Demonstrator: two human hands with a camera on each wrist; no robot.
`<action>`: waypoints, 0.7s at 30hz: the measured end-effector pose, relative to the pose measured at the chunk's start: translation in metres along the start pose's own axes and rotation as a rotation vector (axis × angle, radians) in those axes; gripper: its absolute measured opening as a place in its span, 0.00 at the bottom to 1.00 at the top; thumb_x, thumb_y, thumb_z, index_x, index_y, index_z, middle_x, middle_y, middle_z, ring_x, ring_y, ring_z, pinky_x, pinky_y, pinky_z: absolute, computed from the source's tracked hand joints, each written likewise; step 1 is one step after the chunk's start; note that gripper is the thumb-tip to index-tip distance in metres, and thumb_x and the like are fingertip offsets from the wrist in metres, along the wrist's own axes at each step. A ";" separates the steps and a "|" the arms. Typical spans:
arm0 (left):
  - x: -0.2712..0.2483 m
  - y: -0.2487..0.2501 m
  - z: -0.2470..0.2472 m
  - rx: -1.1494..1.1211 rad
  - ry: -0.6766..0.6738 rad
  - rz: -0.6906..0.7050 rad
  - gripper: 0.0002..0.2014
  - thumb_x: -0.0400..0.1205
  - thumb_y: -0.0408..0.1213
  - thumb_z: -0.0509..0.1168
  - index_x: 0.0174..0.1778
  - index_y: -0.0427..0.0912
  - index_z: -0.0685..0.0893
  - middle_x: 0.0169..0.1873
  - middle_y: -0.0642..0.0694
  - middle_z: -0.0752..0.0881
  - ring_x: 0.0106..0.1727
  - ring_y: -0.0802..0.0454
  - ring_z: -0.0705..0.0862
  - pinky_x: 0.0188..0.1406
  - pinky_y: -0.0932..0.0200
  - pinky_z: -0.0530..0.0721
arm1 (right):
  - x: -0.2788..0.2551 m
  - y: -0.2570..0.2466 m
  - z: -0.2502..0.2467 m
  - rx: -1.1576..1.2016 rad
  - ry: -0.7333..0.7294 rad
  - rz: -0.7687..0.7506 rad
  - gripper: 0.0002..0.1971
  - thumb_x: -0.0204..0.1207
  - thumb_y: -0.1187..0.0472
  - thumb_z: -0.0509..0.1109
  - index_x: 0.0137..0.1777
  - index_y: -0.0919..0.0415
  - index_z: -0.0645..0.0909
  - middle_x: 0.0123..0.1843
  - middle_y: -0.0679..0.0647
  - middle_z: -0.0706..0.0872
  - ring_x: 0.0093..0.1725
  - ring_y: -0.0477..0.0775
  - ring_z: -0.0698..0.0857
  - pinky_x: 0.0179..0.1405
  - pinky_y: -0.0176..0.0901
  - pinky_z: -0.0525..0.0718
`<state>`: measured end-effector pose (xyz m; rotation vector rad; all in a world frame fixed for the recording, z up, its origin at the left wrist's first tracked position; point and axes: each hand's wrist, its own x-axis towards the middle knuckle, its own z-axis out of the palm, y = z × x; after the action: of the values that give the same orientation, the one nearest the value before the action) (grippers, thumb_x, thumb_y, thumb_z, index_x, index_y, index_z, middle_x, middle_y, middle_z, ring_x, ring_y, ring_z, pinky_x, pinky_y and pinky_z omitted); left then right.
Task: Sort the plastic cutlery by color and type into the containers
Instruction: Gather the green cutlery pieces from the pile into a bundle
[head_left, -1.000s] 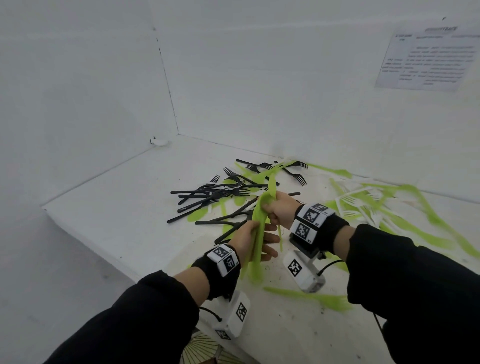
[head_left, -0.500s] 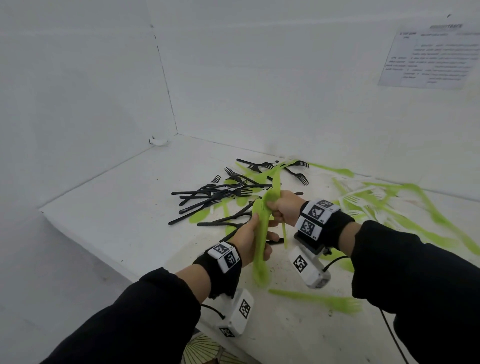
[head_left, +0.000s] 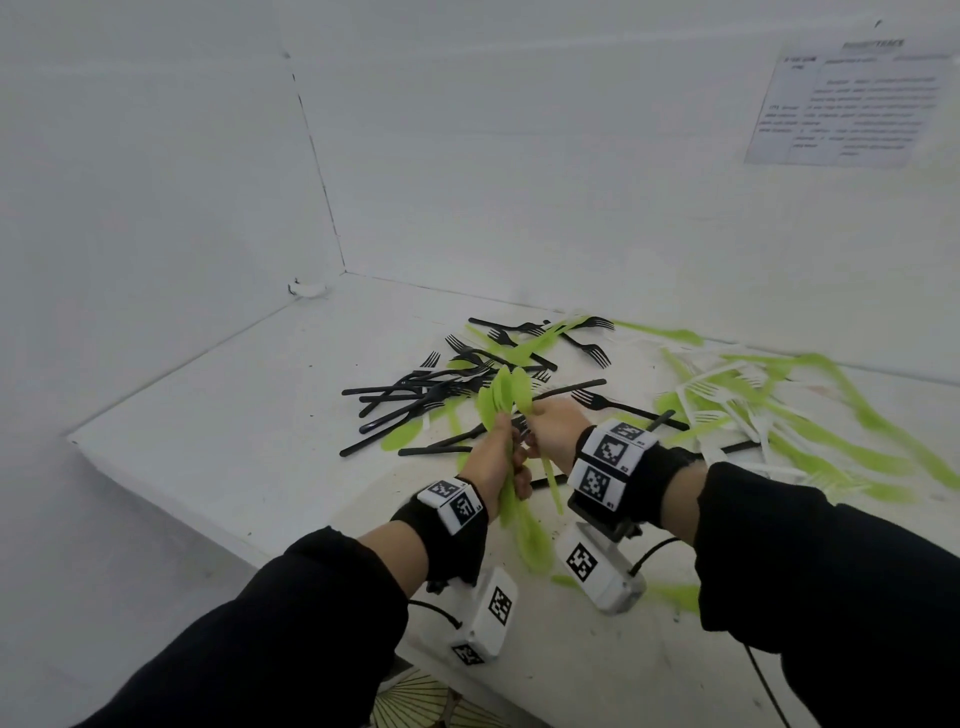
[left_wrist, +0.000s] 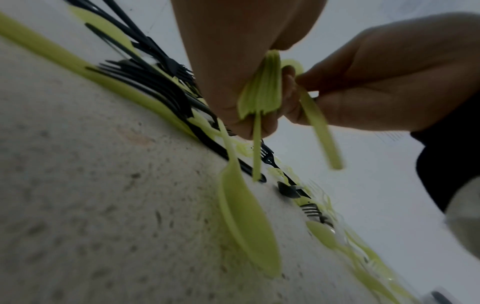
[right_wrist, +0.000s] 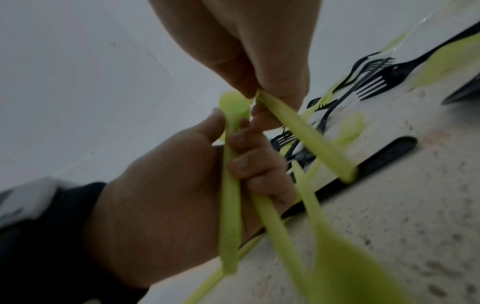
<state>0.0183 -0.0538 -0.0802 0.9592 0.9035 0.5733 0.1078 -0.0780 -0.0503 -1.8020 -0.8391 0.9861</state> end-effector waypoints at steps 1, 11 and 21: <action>-0.001 0.000 0.000 0.008 -0.006 0.010 0.23 0.87 0.54 0.45 0.38 0.42 0.73 0.24 0.48 0.66 0.14 0.56 0.65 0.14 0.68 0.66 | -0.002 0.001 0.003 -0.021 0.017 -0.038 0.06 0.79 0.67 0.62 0.46 0.63 0.82 0.29 0.52 0.78 0.28 0.49 0.76 0.37 0.45 0.79; -0.013 -0.004 -0.018 0.012 -0.115 -0.076 0.28 0.88 0.54 0.37 0.59 0.53 0.83 0.32 0.47 0.88 0.28 0.52 0.79 0.34 0.59 0.73 | -0.016 0.016 0.015 -0.131 0.125 -0.183 0.07 0.71 0.56 0.76 0.38 0.53 0.79 0.34 0.45 0.82 0.35 0.47 0.84 0.42 0.40 0.87; -0.010 -0.002 -0.043 0.001 0.027 0.068 0.18 0.88 0.51 0.46 0.42 0.43 0.72 0.26 0.49 0.65 0.12 0.58 0.61 0.15 0.71 0.62 | -0.035 0.006 0.009 -0.706 -0.066 -0.373 0.18 0.79 0.70 0.55 0.62 0.58 0.81 0.56 0.56 0.86 0.55 0.56 0.84 0.42 0.37 0.84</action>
<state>-0.0236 -0.0438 -0.0895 0.9879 0.8980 0.6448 0.0848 -0.1062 -0.0486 -2.0684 -1.6444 0.5314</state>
